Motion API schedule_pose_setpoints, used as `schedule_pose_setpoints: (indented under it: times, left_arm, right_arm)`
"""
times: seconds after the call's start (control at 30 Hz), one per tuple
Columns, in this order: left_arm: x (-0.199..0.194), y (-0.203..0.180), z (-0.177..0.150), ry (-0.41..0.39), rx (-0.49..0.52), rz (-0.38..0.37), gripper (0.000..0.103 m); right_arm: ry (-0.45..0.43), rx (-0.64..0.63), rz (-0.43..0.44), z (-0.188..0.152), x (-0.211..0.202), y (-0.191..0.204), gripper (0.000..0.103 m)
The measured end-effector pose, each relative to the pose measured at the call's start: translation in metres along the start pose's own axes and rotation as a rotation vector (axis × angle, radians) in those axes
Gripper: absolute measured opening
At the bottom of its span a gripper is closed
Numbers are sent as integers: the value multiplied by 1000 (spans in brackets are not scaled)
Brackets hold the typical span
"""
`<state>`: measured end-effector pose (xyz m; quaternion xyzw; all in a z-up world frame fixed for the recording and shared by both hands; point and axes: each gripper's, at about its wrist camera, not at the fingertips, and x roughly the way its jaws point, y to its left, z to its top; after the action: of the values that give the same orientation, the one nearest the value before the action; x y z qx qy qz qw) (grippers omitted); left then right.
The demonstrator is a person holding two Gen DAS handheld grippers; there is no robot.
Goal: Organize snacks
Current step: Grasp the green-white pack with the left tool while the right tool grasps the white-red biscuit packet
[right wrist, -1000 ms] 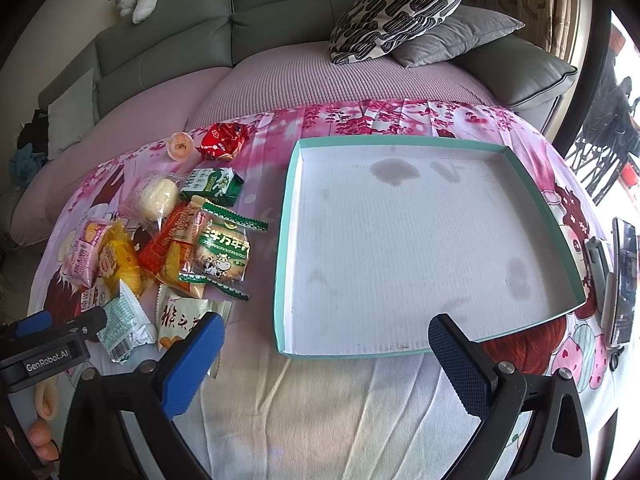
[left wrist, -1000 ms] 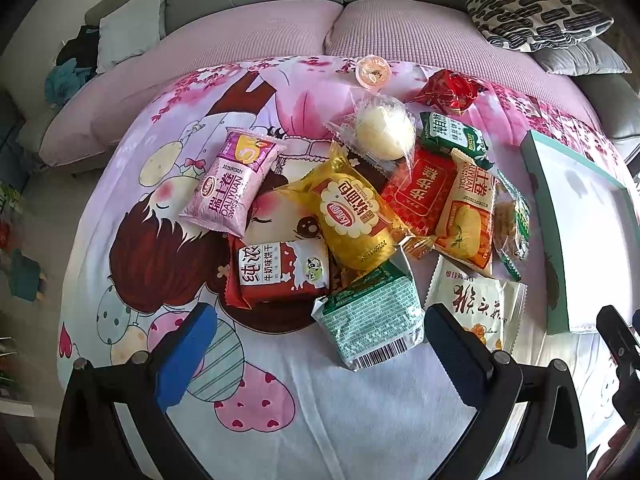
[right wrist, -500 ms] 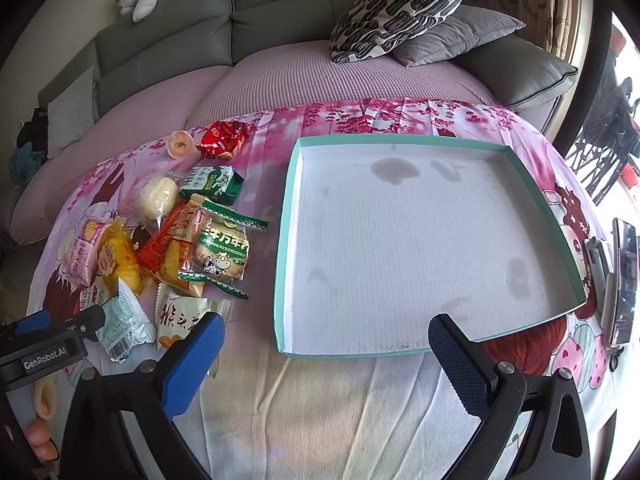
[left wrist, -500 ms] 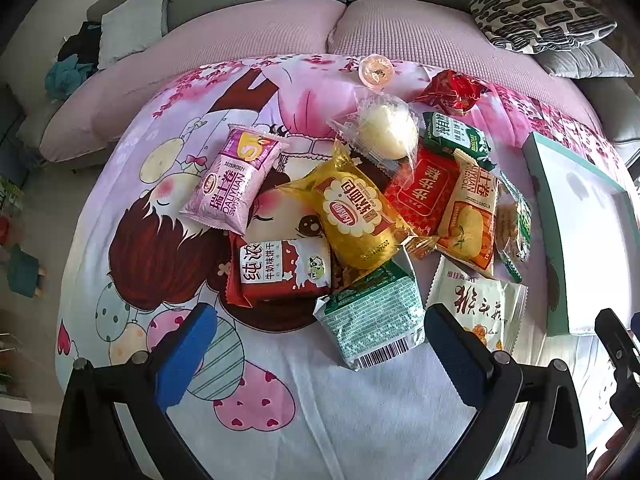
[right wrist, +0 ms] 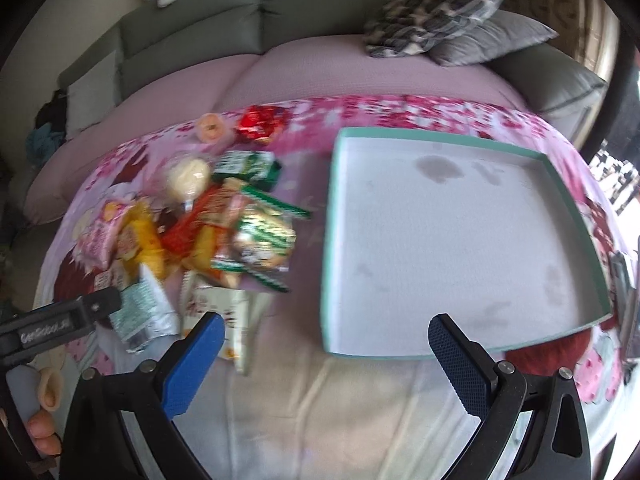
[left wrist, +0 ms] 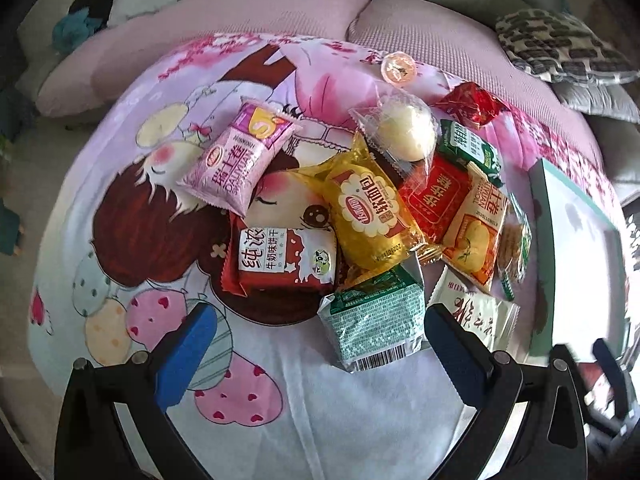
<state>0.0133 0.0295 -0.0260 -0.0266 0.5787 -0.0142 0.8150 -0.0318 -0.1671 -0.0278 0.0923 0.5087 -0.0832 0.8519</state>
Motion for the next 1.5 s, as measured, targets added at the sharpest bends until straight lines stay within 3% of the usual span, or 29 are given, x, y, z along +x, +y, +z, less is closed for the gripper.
schedule_pose_setpoints:
  times: [0.23,0.53,0.93,1.17,1.5]
  left_arm:
    - [14,-6,6,54,-13,-58,103]
    - [37,-21,12,122,-5,-54,102]
    - [81,-32,7,191,-12,-54,71]
    - [106,-36,3,197,-28,-37,66]
    - [127,-28,2,202,-66,-53,63]
  right_arm:
    - [33,-118,42,-3,26,45,103]
    - [84,-124,76,-3,52,60,103]
    - [138,-115,58,-6,82,68,102]
    - [132,-160,1,-7,90,78,102]
    - [112,-101,14,-7,84,72,79]
